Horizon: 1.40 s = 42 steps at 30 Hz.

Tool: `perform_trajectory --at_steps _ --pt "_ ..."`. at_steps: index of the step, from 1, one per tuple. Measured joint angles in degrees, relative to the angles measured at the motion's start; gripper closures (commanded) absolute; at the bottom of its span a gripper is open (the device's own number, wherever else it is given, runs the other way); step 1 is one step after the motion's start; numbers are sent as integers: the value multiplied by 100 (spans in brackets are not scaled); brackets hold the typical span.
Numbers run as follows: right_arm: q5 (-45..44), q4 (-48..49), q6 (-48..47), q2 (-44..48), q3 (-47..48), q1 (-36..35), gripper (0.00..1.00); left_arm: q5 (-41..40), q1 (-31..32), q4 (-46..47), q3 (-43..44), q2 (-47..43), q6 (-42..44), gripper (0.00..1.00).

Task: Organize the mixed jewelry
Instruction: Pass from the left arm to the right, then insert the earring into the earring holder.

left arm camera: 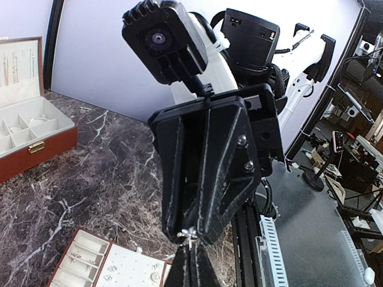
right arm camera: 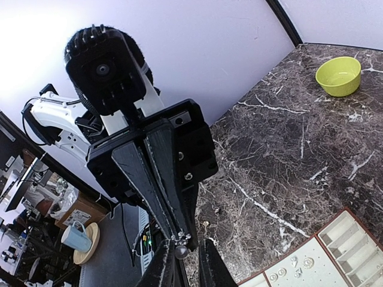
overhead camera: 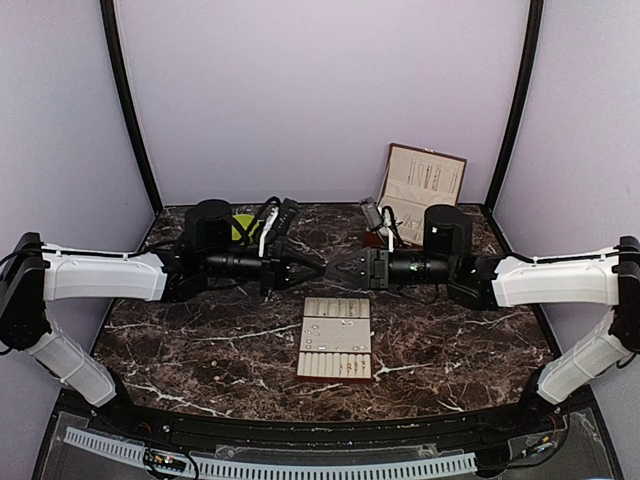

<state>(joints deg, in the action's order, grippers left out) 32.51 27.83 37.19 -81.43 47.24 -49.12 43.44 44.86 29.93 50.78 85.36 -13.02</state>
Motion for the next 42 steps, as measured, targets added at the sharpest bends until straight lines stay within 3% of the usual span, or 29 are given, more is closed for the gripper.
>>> perform_trajectory --at_steps 15,19,21,22,24,26,33,42 --pt "28 44 70 -13 11 -7 100 -85 -2 -2 0 0 37 100" --pt "15 44 66 -13 11 -7 100 -107 -2 -2 0 -2 44 99" --pt "-7 44 66 -13 11 -7 100 -131 -2 -7 0 -4 59 85" --pt "-17 44 66 -13 11 -7 100 -149 -2 -4 0 -7 85 70" --pt "-46 44 66 -9 11 -11 100 -208 -2 -22 0 -11 114 55" --pt "-105 17 52 7 11 -11 100 -306 -2 -96 -2 -31 155 47" --pt "-407 -638 -173 282 9 -13 100 -791 -2 -361 -39 -391 472 32" --pt "-1115 -2618 -667 595 -15 -79 100 -1663 -234 -584 -59 -1010 686 31"
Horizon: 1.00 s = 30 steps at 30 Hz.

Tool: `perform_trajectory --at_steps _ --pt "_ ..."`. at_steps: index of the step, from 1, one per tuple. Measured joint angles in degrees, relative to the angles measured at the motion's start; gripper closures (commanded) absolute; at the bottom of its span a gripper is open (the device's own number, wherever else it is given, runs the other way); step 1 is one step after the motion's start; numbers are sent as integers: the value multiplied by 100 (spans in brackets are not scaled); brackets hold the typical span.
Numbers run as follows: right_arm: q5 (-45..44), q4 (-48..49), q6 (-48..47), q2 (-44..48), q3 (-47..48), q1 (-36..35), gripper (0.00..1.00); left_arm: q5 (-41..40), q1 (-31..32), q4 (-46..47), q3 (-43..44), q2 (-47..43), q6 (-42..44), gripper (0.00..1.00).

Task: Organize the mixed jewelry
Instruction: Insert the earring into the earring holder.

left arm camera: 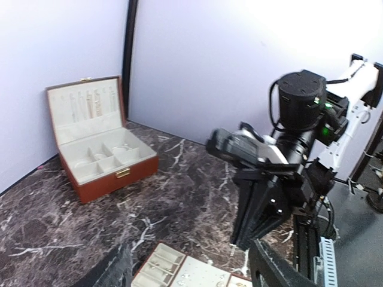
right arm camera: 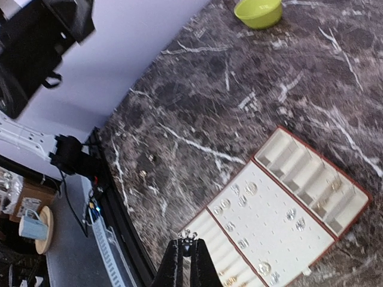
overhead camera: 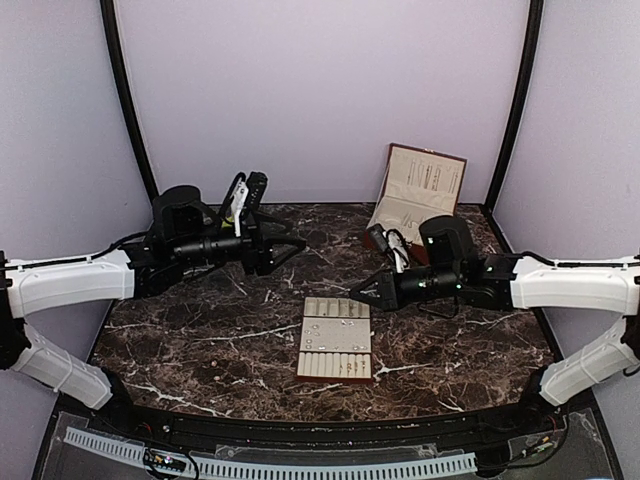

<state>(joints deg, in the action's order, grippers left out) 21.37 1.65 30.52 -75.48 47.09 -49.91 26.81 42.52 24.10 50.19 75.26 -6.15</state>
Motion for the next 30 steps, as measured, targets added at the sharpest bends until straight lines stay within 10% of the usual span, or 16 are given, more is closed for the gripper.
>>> perform_trajectory --at_steps 30 --pt "-1246 -1370 -33 -1123 -153 -264 100 -1073 -518 -455 0 15 -361 30"
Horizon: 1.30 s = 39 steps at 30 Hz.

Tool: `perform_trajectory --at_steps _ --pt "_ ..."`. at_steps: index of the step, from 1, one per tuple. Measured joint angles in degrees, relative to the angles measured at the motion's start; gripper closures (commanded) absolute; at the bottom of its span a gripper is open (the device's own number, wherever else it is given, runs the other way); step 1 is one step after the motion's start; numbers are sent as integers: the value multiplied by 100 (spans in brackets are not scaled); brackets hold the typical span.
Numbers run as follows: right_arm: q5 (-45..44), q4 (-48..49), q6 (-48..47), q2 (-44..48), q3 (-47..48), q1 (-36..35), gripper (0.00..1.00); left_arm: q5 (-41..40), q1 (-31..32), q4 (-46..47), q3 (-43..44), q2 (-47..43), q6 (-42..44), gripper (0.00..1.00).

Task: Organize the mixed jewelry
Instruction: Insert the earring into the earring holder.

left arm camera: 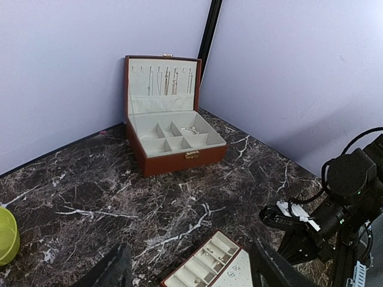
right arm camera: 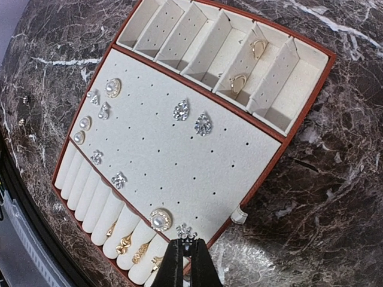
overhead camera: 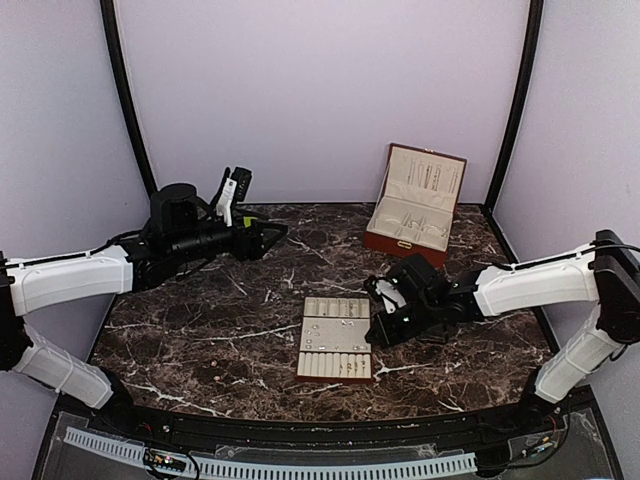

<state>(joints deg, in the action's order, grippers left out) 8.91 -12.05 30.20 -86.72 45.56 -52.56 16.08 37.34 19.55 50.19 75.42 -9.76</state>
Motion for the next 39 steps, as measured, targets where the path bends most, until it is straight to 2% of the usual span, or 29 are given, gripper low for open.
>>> perform_trajectory --at_steps 14,39 --pt "-192 -170 -98 -367 223 -81 100 -22 0 -2 0 2 -7 30" --pt "-592 -516 -212 -468 448 -223 100 -26 -2 -7 0 2 -15 30"
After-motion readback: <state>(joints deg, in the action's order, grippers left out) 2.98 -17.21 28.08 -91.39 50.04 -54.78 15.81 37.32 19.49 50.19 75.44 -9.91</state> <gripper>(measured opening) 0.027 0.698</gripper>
